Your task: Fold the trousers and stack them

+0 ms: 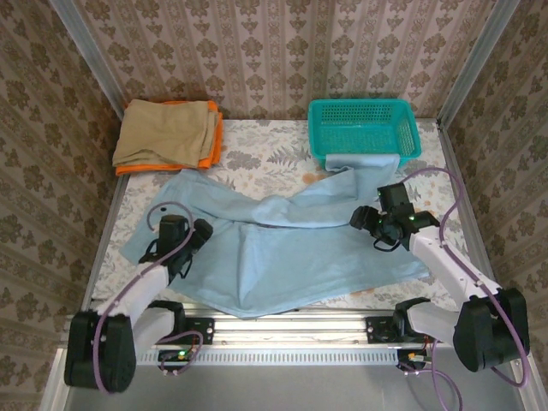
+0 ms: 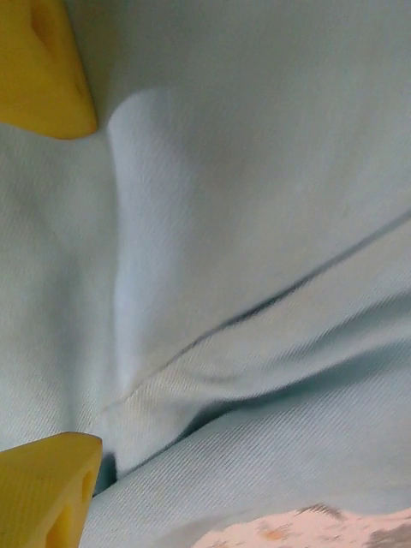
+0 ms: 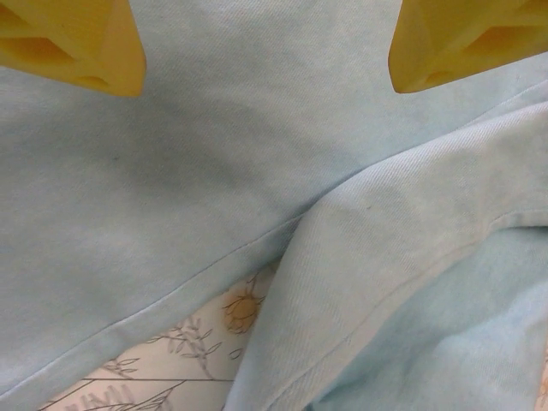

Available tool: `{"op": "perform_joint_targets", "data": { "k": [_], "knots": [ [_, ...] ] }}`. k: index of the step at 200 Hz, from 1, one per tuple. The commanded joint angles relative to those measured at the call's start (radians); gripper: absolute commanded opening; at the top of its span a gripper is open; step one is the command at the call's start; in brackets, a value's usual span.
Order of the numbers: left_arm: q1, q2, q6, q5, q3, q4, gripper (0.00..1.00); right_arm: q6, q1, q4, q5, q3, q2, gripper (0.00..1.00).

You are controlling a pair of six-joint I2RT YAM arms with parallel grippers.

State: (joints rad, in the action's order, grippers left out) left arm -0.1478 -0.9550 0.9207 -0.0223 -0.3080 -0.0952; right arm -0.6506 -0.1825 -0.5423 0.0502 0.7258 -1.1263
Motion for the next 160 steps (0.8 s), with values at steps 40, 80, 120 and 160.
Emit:
{"op": "perform_joint_targets", "data": {
  "k": [40,80,120,160],
  "knots": [
    [0.057,-0.065,-0.086,-0.091,-0.108,-0.096,0.86,0.019,0.011,-0.001,0.001,0.03,-0.043,0.74],
    [-0.048,-0.146,-0.13,-0.067,-0.235,-0.094,0.86,-0.005,0.026,0.133,0.032,0.053,-0.24,0.48],
    [-0.051,-0.162,-0.133,-0.134,-0.23,-0.05,0.86,0.085,-0.076,0.037,-0.075,0.19,-0.19,0.56],
    [-0.049,-0.126,-0.127,-0.149,-0.21,-0.039,0.87,0.14,-0.211,0.096,-0.024,0.454,-0.372,0.61]
  ]
}}
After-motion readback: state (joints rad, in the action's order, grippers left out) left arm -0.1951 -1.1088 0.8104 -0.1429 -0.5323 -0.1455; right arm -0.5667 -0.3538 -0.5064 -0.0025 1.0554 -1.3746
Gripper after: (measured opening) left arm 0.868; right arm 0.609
